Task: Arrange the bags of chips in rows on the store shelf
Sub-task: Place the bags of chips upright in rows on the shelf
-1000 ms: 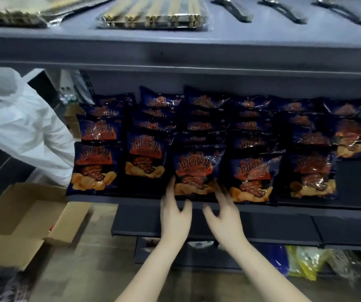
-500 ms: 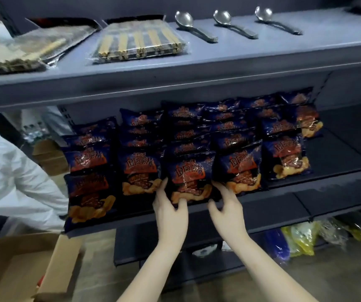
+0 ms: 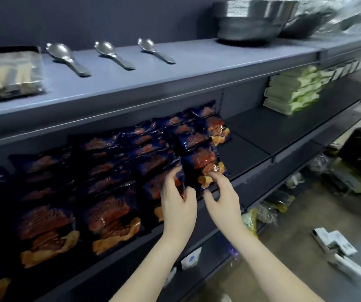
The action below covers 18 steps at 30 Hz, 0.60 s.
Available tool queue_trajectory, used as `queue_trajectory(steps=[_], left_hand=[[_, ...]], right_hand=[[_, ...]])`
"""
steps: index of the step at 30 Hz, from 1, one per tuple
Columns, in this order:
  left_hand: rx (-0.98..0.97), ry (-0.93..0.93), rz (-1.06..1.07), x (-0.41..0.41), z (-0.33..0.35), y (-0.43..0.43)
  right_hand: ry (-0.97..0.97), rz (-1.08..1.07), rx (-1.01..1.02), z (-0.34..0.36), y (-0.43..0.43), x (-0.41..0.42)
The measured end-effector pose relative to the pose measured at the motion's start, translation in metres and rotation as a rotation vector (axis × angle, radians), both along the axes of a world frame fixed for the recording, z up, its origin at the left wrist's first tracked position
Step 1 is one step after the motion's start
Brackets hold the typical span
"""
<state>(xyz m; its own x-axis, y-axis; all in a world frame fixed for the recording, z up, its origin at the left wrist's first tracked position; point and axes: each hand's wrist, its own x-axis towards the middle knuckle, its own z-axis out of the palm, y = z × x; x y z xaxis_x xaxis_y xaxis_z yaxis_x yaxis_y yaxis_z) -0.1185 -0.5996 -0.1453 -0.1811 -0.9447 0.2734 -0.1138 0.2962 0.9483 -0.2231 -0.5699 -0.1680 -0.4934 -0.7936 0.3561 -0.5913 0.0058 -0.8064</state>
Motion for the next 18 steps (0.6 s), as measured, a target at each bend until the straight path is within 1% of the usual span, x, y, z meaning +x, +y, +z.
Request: queue_trajectory(steps=[2,5,9,11,14,18], left_hand=[[-0.008,-0.005,-0.033,-0.032,0.0,-0.012],[-0.028,0.013,-0.006,-0.082,-0.002,-0.036],[0.054,0.092,-0.034,-0.155,0.001,-0.07],[0.087,0.074,-0.02,-0.185,0.002,-0.08],[0.087,-0.001,0.08,-0.22,0.001,-0.101],[0.133,-0.044,0.243,-0.253,-0.007,-0.132]], right_hand=[[0.004,-0.022,0.017,0.001,-0.013,-0.033],[0.016,-0.011,0.052,0.007,-0.036,-0.082],[0.107,0.001,0.061,0.014,-0.069,-0.154],[0.068,0.004,0.067,0.016,-0.082,-0.184],[0.033,0.078,0.034,0.019,-0.104,-0.218],[-0.008,0.133,0.097,0.008,-0.145,-0.248]])
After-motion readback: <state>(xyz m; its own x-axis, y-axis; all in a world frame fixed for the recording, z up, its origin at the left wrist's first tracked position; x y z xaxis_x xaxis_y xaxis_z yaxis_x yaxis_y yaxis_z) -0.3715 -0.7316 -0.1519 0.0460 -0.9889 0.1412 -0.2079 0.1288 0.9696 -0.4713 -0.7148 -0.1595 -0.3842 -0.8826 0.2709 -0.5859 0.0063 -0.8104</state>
